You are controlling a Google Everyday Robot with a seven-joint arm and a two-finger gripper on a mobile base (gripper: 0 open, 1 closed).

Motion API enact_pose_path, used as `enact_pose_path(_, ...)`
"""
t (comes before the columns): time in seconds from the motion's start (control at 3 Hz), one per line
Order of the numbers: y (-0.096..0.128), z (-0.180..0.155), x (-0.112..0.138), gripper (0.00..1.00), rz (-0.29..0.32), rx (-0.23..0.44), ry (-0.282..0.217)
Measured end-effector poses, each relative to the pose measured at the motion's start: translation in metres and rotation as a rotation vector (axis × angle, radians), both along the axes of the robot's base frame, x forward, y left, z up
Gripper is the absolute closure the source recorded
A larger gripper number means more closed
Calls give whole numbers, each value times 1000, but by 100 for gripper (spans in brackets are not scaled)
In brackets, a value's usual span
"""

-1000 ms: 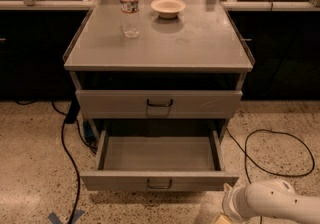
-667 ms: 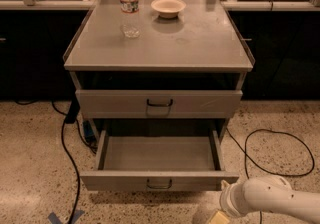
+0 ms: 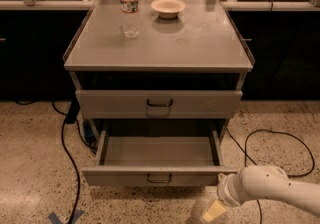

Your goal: Close middle drawer

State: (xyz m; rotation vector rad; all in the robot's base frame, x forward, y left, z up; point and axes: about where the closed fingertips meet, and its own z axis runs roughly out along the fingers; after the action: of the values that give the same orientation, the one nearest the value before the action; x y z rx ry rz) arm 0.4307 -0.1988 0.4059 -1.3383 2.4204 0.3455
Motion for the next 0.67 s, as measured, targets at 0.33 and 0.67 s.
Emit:
enact_pose_path(0.33, 10, 17, 32, 0, -13, 41, -21)
enact_pose_path(0.67, 11, 16, 33, 0, -12, 43, -19)
